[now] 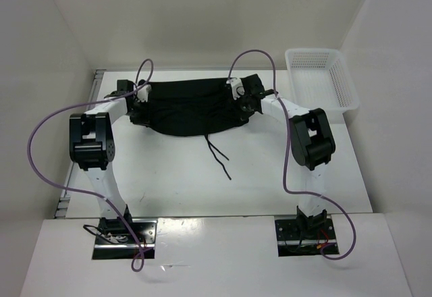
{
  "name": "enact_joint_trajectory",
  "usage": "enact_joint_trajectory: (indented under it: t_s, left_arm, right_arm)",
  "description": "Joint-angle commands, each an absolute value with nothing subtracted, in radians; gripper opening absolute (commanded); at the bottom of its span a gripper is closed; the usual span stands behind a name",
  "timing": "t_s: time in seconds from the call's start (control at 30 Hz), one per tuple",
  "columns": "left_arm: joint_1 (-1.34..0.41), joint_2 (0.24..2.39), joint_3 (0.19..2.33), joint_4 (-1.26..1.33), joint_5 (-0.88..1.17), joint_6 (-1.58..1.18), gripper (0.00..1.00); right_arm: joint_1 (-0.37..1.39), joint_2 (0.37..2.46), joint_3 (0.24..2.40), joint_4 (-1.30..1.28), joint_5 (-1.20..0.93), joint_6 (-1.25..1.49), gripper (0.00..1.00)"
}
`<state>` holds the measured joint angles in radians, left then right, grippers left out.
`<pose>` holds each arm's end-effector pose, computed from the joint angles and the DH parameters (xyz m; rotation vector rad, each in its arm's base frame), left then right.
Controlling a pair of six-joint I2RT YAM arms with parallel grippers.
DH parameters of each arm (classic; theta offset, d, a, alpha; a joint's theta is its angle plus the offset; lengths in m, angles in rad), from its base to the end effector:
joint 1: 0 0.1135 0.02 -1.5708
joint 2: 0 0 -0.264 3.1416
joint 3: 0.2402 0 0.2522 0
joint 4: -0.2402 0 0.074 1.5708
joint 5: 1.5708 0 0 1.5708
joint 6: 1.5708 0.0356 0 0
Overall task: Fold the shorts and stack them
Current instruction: Flatten the shorts out
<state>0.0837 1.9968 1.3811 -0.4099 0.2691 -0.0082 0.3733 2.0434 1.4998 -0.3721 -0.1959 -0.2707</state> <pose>0.4192 0.0257 0.1688 -0.0209 2.5717 -0.3205 0.4139 0.1695 0.1868 -0.8643 2.3289 0.2869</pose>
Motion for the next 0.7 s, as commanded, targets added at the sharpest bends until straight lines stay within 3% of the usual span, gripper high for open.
enact_joint_trajectory:
  t_s: [0.0,0.03,0.13,0.23,0.43,0.67]
  left_arm:
    - [0.087,2.037,1.431,-0.376,0.288,0.000,0.24]
    - [0.087,2.048,1.443,-0.376,0.297,0.000,0.15]
    - [0.097,2.036,1.474,-0.422,0.320,0.000,0.00]
    - [0.158,1.996,1.567,-0.567,0.391,0.000,0.00]
    - [0.284,1.873,1.733,-0.984,0.324,0.000,0.00]
    - [0.273,1.812,1.559,-1.170,0.241,0.000,0.02]
  right_arm:
    - [0.383,2.060,1.542,-0.373,-0.193,-0.268,0.15]
    - [0.383,2.072,1.563,-0.373,-0.205,-0.259,0.03]
    - [0.383,2.042,1.584,-0.393,-0.239,-0.219,0.00]
    - [0.383,1.929,1.585,-0.393,-0.290,-0.166,0.00]
    - [0.292,1.657,1.502,-0.383,-0.428,0.012,0.00]
    - [0.270,1.594,1.266,-0.508,-0.506,0.156,0.00]
